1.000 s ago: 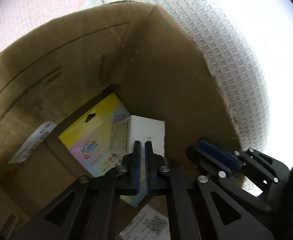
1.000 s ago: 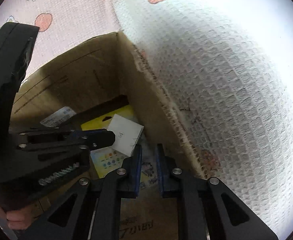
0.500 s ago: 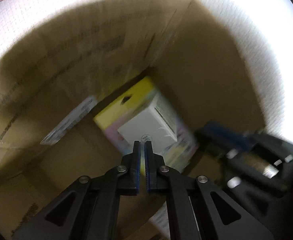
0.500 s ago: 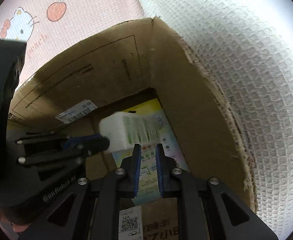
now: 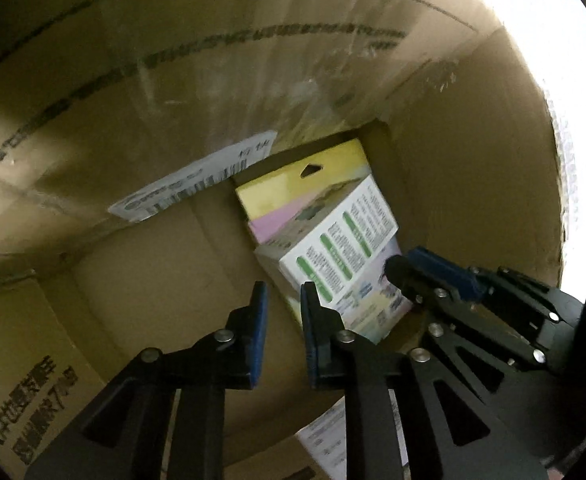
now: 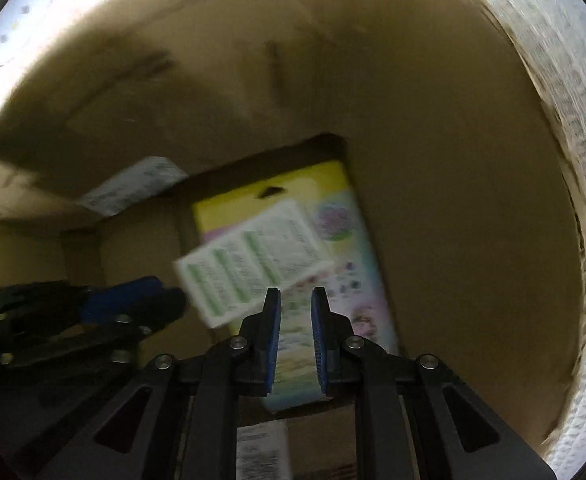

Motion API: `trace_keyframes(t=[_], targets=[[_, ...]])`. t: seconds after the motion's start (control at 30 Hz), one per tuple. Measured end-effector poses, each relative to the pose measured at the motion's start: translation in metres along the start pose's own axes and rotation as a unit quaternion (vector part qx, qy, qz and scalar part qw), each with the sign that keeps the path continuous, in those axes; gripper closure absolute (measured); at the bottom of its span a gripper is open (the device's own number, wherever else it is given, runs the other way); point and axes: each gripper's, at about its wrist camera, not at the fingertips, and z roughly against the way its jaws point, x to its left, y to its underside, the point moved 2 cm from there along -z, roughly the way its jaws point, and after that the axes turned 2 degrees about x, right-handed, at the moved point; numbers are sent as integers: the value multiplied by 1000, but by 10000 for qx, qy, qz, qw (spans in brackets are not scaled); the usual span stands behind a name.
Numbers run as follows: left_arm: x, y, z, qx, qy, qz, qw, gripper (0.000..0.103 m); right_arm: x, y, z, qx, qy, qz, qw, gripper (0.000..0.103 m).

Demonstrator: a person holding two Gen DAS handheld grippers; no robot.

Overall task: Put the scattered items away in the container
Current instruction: 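Push the white medicine box upright against the yellow crayon box with the right gripper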

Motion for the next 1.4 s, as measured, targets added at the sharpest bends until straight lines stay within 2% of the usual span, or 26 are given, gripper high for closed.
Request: trace_keyframes(t=[0.07, 0.13, 0.2, 0.23, 0.33, 0.37, 0.43, 0.6, 0.77, 0.87, 1.03, 1.1, 1.23, 1.3, 1.37, 1.4], targets=[[-3, -1, -5, 79, -38, -60, 9999, 85, -4, 1, -1, 98, -120, -228, 9996, 92], [-2, -2, -6, 5, -22, 95, 10000, 89, 1, 5, 0, 233, -624, -75, 9977, 92], [-2, -3, -6, -95, 57, 166, 9998, 89, 1, 5, -1, 300, -517, -94, 9982, 92], [-2, -3, -6, -152, 106, 193, 9996, 89, -3, 5, -2, 312, -555, -234, 9977, 92], [-1, -3, -5, -431, 305, 304, 9981, 89, -18, 6, -6, 395, -1029, -864, 9901, 92], [-1, -3, -5, -509, 375, 314, 9975, 89, -25, 7, -5, 346, -1015, -1095, 9882, 92], [-1, -3, -4, -615, 446, 327, 9966, 89, -31, 9, -2, 181, -723, -1194, 9900, 92], [2, 2, -2, -734, 319, 350, 9962, 89, -16, 10, -6, 349, -583, -870, 9939, 92], [17, 11, 18, -966, 234, 621, 9931, 89, 2, 4, -14, 559, -532, -578, 9953, 92], [25, 13, 19, -1006, 157, 702, 9923, 89, 7, -3, -16, 510, -418, -477, 9967, 92], [44, 6, 17, -1183, -141, 613, 9910, 89, 2, -11, -26, 595, -619, -698, 9939, 92], [44, 6, 20, -1239, -34, 622, 9903, 89, -1, -14, -27, 535, -570, -695, 9945, 92], [49, -2, 25, -1395, -177, 583, 9883, 85, -2, -18, -23, 392, -726, -632, 9946, 92], [52, -3, 27, -1434, -211, 611, 9876, 84, -2, -21, -21, 308, -545, -570, 9964, 92], [53, -2, 27, -1468, -268, 615, 9869, 80, -2, -25, -17, 130, -75, -325, 9994, 92], [53, -1, 27, -1452, -257, 589, 9873, 73, -3, -27, -15, 50, 172, -207, 9996, 92]])
